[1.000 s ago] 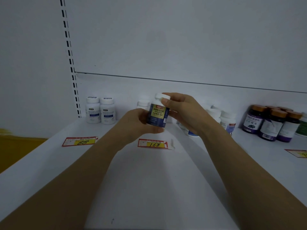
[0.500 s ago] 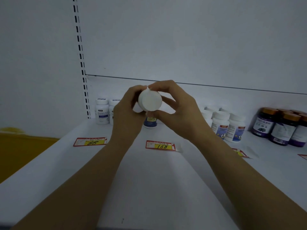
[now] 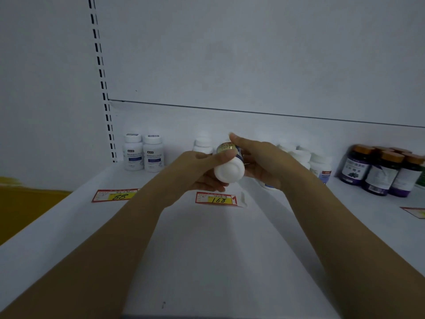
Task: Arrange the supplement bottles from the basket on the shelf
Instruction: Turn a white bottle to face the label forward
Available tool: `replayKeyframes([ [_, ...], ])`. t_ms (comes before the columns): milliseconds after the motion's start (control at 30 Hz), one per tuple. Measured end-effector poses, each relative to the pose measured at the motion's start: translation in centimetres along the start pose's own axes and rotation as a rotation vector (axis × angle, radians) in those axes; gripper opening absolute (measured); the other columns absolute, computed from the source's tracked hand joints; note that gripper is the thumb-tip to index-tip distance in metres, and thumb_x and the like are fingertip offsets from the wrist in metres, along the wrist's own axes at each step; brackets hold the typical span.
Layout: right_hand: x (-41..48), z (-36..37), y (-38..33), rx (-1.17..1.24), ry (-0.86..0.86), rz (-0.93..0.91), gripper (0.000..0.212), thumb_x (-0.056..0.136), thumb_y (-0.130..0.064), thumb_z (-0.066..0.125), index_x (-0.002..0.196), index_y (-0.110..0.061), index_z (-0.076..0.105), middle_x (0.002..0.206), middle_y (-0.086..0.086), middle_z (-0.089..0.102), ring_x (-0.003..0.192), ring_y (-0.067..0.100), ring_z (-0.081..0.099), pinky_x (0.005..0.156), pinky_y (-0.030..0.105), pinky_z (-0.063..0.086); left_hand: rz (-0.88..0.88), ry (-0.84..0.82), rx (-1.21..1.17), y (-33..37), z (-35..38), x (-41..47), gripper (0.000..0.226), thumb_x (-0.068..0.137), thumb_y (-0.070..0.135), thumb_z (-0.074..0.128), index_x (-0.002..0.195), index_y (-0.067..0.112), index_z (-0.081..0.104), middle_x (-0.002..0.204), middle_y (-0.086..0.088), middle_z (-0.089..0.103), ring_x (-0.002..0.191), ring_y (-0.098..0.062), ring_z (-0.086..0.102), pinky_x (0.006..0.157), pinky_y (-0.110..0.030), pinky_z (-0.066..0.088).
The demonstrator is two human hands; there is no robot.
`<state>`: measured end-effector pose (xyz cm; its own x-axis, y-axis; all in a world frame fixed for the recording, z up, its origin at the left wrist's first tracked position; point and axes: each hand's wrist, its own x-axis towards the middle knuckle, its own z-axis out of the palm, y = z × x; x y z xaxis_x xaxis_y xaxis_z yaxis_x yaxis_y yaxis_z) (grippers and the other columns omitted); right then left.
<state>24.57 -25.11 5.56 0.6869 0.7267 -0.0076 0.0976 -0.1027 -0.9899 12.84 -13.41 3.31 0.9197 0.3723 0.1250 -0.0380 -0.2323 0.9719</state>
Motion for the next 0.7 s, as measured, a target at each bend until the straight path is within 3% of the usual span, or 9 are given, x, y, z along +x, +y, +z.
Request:
replayKeyframes([
  [67, 0.0, -0.1, -0.2, -0.004, -0.015, -0.027, 0.040, 0.087, -0.044, 0.062, 0.104, -0.008, 0.066, 0.102, 0.012, 0.072, 0.094, 0.025, 0.070, 0.073, 0.028, 0.059, 0.013, 0.019, 0.048, -0.2, 0.1, 0.1, 0.045, 0.061, 0.049, 0.070, 0.095, 0.020, 0.063, 0.087, -0.006, 0.073, 0.077, -0.020, 0.072, 0.077, -0.029, 0.058],
  [167, -0.3, -0.5, -0.5, -0.128, -0.048, -0.164, 0.034, 0.089, -0.042, 0.059, 0.112, -0.017, 0.064, 0.106, 0.000, 0.070, 0.098, 0.015, 0.067, 0.079, 0.025, 0.055, 0.132, 0.070, 0.314, -1.1, 0.1, 0.5, 0.029, 0.067, 0.038, 0.079, 0.090, 0.035, 0.060, 0.087, 0.010, 0.070, 0.077, -0.002, 0.067, 0.073, -0.017, 0.052],
  [300, -0.4, -0.8, -0.5, -0.584, 0.098, -0.321, 0.043, 0.084, -0.047, 0.063, 0.120, -0.024, 0.062, 0.110, -0.006, 0.067, 0.100, 0.012, 0.063, 0.088, 0.031, 0.050, 0.203, 0.162, 0.601, -2.2, 0.1, 0.7, 0.052, 0.066, 0.045, 0.079, 0.113, 0.027, 0.062, 0.102, 0.009, 0.069, 0.091, -0.006, 0.064, 0.084, -0.021, 0.047],
  [400, 0.0, -1.0, -0.1, -0.597, 0.104, -0.283, 0.042, 0.084, -0.039, 0.068, 0.121, -0.020, 0.062, 0.114, -0.003, 0.067, 0.101, 0.016, 0.064, 0.092, 0.035, 0.050, 0.240, 0.176, 0.697, -2.7, 0.0, 0.7, 0.057, 0.068, 0.045, 0.078, 0.117, 0.023, 0.059, 0.105, 0.008, 0.066, 0.091, -0.008, 0.062, 0.082, -0.022, 0.049],
  [467, 0.3, -1.1, 0.1, -0.584, 0.112, -0.260, 0.043, 0.085, -0.033, 0.069, 0.124, -0.018, 0.061, 0.118, -0.002, 0.065, 0.104, 0.016, 0.062, 0.089, 0.031, 0.048, 0.199, 0.126, 0.737, -3.1, 0.1, 0.5, 0.069, 0.065, 0.059, 0.074, 0.120, 0.024, 0.054, 0.109, 0.010, 0.061, 0.094, -0.005, 0.058, 0.081, -0.019, 0.047],
  [567, 1.5, -1.0, -0.2, -0.564, 0.223, -0.302, 0.044, 0.083, -0.024, 0.071, 0.125, -0.016, 0.060, 0.121, 0.001, 0.063, 0.105, 0.015, 0.058, 0.084, 0.026, 0.044, 0.023, 0.029, 0.817, -3.7, 0.2, 0.4, 0.107, 0.051, 0.083, 0.061, 0.139, 0.028, 0.035, 0.132, 0.008, 0.044, 0.119, -0.013, 0.046, 0.098, -0.028, 0.040],
  [700, 3.6, -0.1, -0.7, -0.603, 0.268, -0.299, 0.047, 0.082, -0.017, 0.072, 0.126, -0.012, 0.058, 0.127, 0.007, 0.059, 0.112, 0.022, 0.057, 0.097, 0.040, 0.049, -0.138, -0.072, 0.957, -4.2, 0.2, 0.5, 0.127, 0.050, 0.091, 0.048, 0.148, 0.017, 0.018, 0.153, -0.003, 0.022, 0.138, -0.019, 0.027, 0.111, -0.038, 0.028],
])
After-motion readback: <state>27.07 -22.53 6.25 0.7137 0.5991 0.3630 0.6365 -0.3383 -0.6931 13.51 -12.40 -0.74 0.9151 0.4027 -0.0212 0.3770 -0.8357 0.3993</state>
